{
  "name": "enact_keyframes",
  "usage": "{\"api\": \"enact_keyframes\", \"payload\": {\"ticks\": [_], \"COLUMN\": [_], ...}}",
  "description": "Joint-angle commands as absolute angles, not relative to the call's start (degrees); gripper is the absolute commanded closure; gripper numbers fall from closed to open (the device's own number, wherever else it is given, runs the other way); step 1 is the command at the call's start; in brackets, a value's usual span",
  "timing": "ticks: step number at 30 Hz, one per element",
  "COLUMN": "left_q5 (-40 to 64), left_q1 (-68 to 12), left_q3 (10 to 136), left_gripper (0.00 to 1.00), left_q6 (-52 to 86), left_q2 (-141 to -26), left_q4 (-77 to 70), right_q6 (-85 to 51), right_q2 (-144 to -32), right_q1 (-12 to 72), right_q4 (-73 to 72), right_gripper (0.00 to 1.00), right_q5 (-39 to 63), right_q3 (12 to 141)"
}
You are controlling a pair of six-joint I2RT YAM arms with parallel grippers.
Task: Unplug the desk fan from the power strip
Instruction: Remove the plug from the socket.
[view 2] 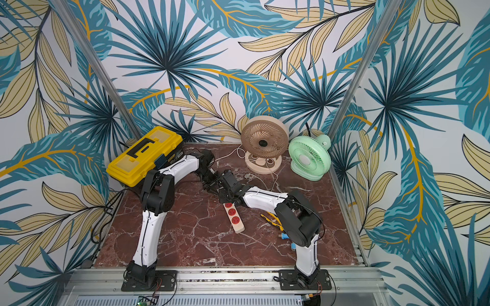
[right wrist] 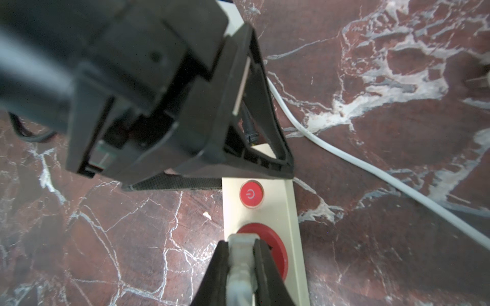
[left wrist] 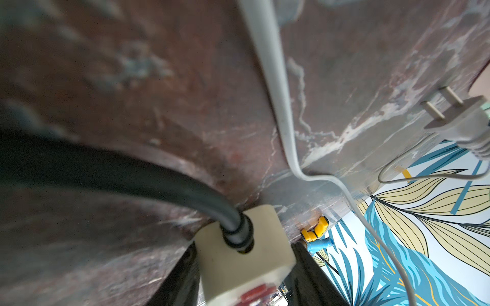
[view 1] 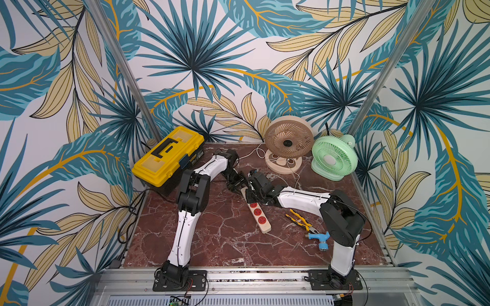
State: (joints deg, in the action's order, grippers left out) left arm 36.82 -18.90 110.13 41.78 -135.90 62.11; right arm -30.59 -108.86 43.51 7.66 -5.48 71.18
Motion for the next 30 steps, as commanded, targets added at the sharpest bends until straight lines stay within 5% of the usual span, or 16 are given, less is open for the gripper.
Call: {"api": "enact_keyframes", "payload": {"ticks": [1,13,30], "left_q5": [23.24,23.26,21.11], "left_q1": [-17.67,-17.67,-14.68], "left_q3": [105.73,105.47,101.13], "left_gripper": [1.0,1.0,1.0], "left_q6": [39.02,39.03,37.55], "left_q2": [-142.2,-142.64,-138.18], "left_q4": [58.19,57.97,57.2], "right_q6": [-28.05,-13.37,-17.18], "right_q2": [-106.65,-110.97,-103.77], "right_q1": [45.4,57.25,52.95], "right_q4": [7.31,11.95,14.49], "right_gripper": [1.0,1.0,1.0], "right_q5": [-13.09,-31.02,-27.71], "right_q3": [75.29,84.65,80.76]}}
